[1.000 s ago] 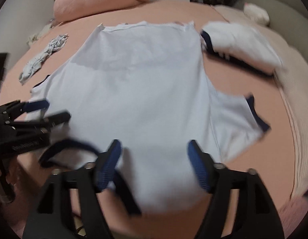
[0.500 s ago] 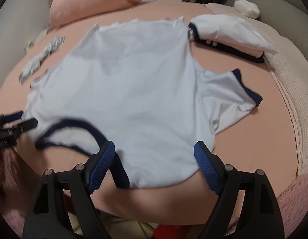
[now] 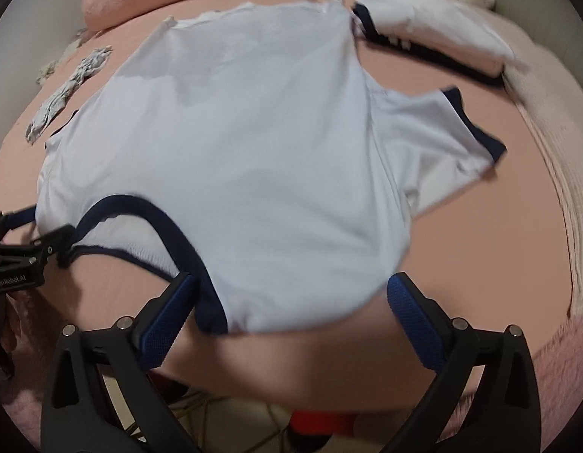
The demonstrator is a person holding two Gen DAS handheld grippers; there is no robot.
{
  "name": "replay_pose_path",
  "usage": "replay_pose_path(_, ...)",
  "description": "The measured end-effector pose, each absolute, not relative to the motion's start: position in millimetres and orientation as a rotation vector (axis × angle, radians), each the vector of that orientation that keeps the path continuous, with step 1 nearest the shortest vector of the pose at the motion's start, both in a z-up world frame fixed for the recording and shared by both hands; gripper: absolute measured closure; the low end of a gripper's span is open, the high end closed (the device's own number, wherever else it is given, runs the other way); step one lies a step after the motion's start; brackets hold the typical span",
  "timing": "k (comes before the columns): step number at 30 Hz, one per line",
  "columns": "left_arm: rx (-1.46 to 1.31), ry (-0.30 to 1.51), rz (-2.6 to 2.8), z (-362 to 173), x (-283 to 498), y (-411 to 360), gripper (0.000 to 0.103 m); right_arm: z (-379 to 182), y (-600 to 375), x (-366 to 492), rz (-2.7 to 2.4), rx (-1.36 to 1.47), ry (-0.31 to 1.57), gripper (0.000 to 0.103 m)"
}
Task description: Fold clothes
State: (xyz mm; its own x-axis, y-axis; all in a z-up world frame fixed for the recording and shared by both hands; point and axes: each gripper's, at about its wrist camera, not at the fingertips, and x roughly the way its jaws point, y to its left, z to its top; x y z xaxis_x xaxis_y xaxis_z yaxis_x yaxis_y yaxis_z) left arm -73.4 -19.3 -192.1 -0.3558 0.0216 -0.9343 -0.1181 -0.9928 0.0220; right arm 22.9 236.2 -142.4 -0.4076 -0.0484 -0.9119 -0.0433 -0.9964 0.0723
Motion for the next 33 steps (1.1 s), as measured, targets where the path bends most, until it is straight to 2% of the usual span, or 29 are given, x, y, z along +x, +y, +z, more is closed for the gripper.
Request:
replay_pose_path(6, -1.509, 0.120, 2.517, -151, -88, 29, 0.000, -112, 289, 19, -2.743, 1.675, -0.287, 0.001)
replay_pose_path(12, -1.442, 0.228, 2.380, -157, -120, 126, 0.000, -110, 364, -23, -2.889, 1.700, -0.350, 0.001)
replay_pose_path(14, -1.410, 0.188, 2.320, -157, -130, 153, 0.000, -114, 379, -35, -2.874, 1.715, -0.410, 0.003)
replay_pose_path(17, -1.349, 0.220, 2.261, -158, -130, 192, 0.000, -118, 388, -36, -2.861, 1.673, -0.477, 0.004)
replay_pose_path(18, -1.341, 0.231, 2.244, -161, -130, 201, 0.000, -121, 388, -35, -2.853, 1.663, -0.483, 0.007)
replay_pose_path(19, -1.344, 0.255, 2.236, -164, -127, 208, 0.000, -127, 387, -35, -2.819, 1.668, -0.490, 0.020)
replay_pose_path(21, -1.349, 0.302, 2.221, -172, -120, 221, 0.000, -141, 382, -36, -2.718, 1.688, -0.517, 0.035)
replay_pose_path(24, -1.351, 0.338, 2.228, -176, -111, 222, 0.000, -146, 372, -38, -2.704, 1.644, -0.448, 0.035)
replay_pose_path(26, -1.359, 0.331, 2.222, -175, -104, 216, 0.000, -145, 369, -45, -2.657, 1.590, -0.502, 0.038)
replay_pose_path(27, -1.364, 0.318, 2.221, -174, -103, 212, 0.000, -145, 369, -50, -2.625, 1.566, -0.553, 0.041)
replay_pose_path(29, -1.374, 0.284, 2.227, -172, -104, 202, 0.000, -147, 365, -61, -2.586, 1.524, -0.596, 0.056)
replay_pose_path(30, -1.378, 0.267, 2.230, -170, -104, 195, 0.000, -146, 361, -65, -2.578, 1.505, -0.597, 0.068)
replay_pose_path(31, -1.376, 0.259, 2.243, -167, -105, 188, 0.000, -144, 358, -68, -2.567, 1.485, -0.599, 0.072)
replay_pose_path(33, -1.370, 0.243, 2.277, -162, -110, 175, 0.000, -136, 347, -72, -2.543, 1.426, -0.592, 0.071)
